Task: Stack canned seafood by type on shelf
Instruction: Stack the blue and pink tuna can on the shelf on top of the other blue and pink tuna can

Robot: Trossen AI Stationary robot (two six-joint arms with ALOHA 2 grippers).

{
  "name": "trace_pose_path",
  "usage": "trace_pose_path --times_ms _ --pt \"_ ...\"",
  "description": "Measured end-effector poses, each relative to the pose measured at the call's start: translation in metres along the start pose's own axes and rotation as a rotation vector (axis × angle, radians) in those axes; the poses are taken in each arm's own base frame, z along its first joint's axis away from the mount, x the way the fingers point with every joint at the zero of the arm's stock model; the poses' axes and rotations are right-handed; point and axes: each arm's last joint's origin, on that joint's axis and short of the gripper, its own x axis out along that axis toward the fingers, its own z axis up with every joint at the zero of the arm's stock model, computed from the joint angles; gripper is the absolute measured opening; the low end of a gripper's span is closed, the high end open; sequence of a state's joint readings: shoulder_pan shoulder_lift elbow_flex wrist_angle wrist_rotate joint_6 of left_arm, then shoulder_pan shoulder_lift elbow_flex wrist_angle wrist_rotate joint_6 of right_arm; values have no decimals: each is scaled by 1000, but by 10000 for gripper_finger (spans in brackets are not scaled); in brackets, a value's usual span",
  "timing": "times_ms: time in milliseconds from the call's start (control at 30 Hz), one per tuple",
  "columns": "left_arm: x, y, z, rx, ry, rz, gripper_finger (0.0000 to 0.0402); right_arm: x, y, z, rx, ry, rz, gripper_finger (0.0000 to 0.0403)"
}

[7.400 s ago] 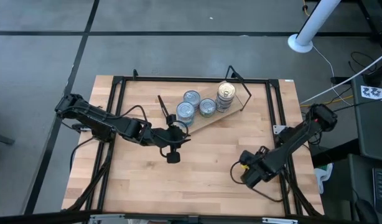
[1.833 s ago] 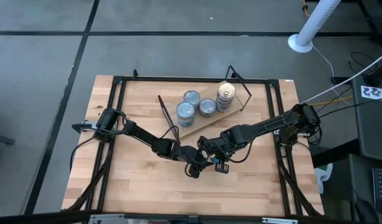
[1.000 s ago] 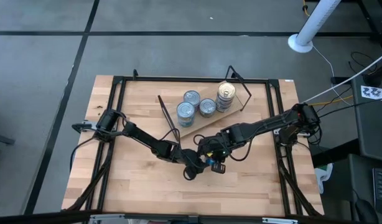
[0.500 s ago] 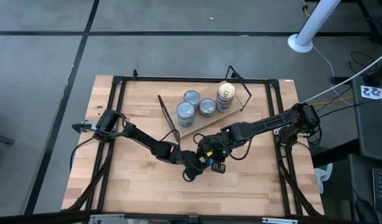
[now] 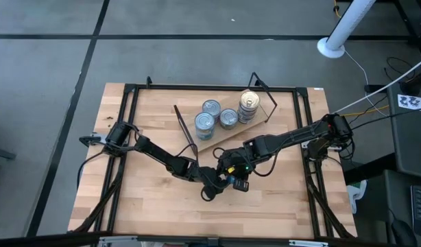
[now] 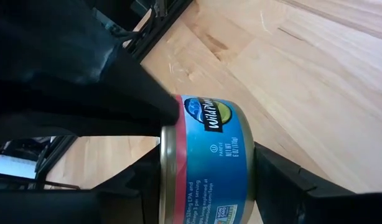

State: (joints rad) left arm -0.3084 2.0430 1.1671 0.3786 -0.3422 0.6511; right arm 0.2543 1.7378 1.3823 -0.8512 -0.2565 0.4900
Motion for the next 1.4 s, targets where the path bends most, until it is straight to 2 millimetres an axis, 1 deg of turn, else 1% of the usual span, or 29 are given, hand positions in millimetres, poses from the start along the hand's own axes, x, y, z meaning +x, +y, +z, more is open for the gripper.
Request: trace_pose_path --times_ms 200,333,400,567,733,800,900,1000,1100,1267,1333,1400 --pt "0 0 0 -1 -1 2 188 -2 0 -1 11 30 32 102" --pt "-1 0 4 -4 -13 11 189 -19 3 -1 34 98 47 128" --pt "-1 1 8 -5 -21 13 188 -34 6 -1 6 80 -11 135" --pt "-3 11 24 -20 -69 43 190 -87 16 -8 -52 -59 -170 138" --pt "-5 26 37 -20 -100 81 190 -143 18 -29 -65 -213 -220 138" --pt "-6 35 42 -1 -113 113 190 -164 16 -40 -69 -285 -232 138" --pt "-7 51 50 17 -116 188 192 -193 11 -60 -78 -393 -299 138" --pt "-7 68 57 79 -96 265 191 -216 4 -78 -62 -503 -390 138" --pt "-7 86 62 150 -70 334 190 -233 -3 -91 -54 -595 -495 138" --pt "-6 122 61 225 35 469 193 -246 -8 -103 -92 -656 -579 138" --pt "-5 136 57 249 69 505 193 -245 -10 -105 -93 -668 -607 138" --pt "-4 149 51 261 103 533 194 -240 -13 -106 -92 -674 -629 138"
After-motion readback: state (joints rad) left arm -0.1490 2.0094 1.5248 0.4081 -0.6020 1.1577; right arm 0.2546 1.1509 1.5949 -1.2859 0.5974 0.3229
